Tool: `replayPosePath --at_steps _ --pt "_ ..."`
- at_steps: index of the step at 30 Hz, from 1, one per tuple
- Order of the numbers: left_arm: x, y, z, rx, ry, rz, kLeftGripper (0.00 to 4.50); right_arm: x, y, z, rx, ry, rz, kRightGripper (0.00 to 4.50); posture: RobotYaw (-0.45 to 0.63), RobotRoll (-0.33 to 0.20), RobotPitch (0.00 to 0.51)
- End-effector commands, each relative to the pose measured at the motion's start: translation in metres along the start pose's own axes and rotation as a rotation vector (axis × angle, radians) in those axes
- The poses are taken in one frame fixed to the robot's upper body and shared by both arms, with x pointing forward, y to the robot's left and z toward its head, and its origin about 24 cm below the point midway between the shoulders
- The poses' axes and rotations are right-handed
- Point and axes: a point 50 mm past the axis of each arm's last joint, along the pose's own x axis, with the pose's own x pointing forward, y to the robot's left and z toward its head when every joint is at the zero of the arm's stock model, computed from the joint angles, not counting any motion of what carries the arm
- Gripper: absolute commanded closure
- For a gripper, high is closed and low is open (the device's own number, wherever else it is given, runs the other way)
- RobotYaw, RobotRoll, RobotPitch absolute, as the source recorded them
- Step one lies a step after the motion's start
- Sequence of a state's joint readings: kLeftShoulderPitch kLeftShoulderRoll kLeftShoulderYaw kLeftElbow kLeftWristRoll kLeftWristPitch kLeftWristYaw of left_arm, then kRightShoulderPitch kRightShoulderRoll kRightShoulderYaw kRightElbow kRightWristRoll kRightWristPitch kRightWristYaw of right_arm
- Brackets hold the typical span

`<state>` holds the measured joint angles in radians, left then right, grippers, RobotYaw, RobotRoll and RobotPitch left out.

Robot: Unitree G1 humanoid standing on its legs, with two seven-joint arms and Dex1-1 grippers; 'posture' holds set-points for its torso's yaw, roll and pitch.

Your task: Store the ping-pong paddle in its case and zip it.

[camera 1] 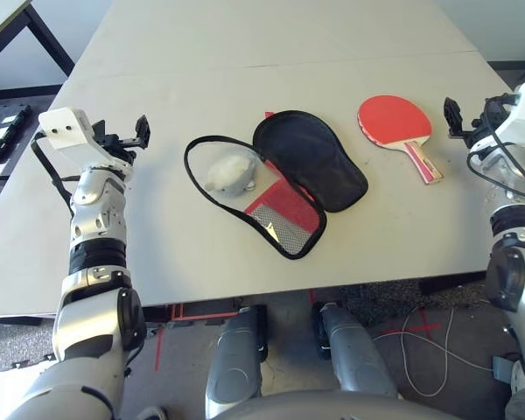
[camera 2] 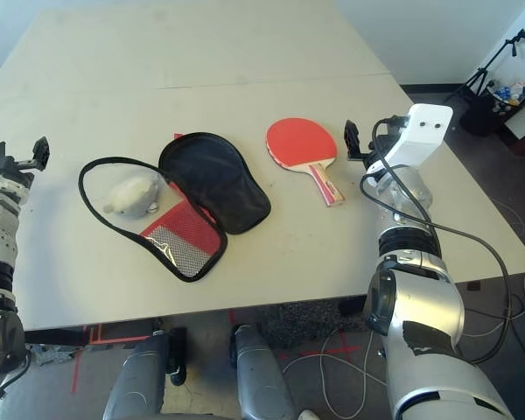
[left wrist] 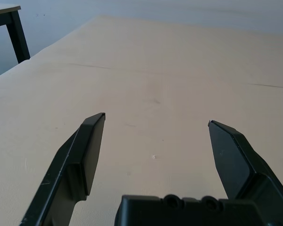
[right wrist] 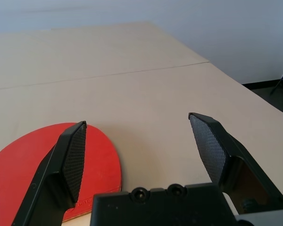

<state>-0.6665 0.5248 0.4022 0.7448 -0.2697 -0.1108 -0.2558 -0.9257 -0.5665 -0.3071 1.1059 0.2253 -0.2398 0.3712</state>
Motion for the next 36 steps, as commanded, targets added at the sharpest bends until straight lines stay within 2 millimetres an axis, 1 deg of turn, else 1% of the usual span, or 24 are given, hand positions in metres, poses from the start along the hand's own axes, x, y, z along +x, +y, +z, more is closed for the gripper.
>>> replayPosePath --at_steps 1,4,8,10,13,16,18,20,23,26,28,33,36 --pt "-0.001 0.001 -0.005 0.002 0.014 0.006 0.0 -0.001 -0.004 0.0 0.008 0.004 -0.018 0.04 -0.03 0.0 0.199" --pt "-0.001 0.001 -0.007 0.003 0.022 0.003 0.0 -0.003 -0.008 0.0 0.004 0.0 -0.022 0.04 -0.05 0.0 0.204" --pt "0.004 0.002 0.0 0.005 0.0 0.014 0.0 -0.009 -0.015 -0.004 -0.002 0.006 -0.038 0.04 -0.07 0.0 0.203" --pt "0.008 0.005 0.013 0.016 -0.039 0.006 0.0 -0.012 -0.018 -0.005 -0.004 0.005 -0.045 0.04 -0.07 0.0 0.203" --pt "0.014 0.009 0.039 0.042 -0.1 -0.02 0.0 -0.013 -0.019 -0.005 -0.002 0.002 -0.047 0.04 -0.08 0.0 0.206" --pt "0.02 0.004 0.061 0.045 -0.145 -0.082 0.0 -0.013 -0.017 -0.005 -0.003 0.002 -0.044 0.04 -0.07 0.0 0.206" --pt "0.023 -0.012 0.08 0.049 -0.181 -0.202 0.0 -0.012 -0.014 -0.006 -0.002 -0.002 -0.032 0.04 -0.06 0.0 0.205" --pt "0.021 -0.031 0.092 0.053 -0.197 -0.317 0.0 -0.012 -0.012 -0.007 0.001 0.002 -0.026 0.04 -0.05 0.0 0.2" --pt "0.013 -0.062 0.1 0.05 -0.181 -0.511 0.0 -0.009 -0.007 -0.006 0.001 0.011 -0.005 0.04 -0.05 0.0 0.196" --pt "-0.006 -0.096 0.097 0.071 -0.115 -0.766 0.0 -0.003 0.0 -0.006 -0.026 0.073 0.001 0.04 -0.06 0.0 0.194" --pt "-0.019 -0.11 0.093 0.076 -0.072 -0.894 0.0 -0.001 0.002 -0.005 -0.037 0.095 -0.01 0.04 -0.06 0.0 0.194" --pt "-0.04 -0.129 0.083 0.085 0.007 -1.061 0.0 0.004 0.009 0.006 -0.047 0.131 -0.018 0.04 -0.06 0.0 0.196" --pt "-0.044 -0.136 0.077 0.065 0.027 -1.088 0.0 0.007 0.016 0.015 -0.041 0.208 -0.02 0.04 -0.07 0.0 0.197"
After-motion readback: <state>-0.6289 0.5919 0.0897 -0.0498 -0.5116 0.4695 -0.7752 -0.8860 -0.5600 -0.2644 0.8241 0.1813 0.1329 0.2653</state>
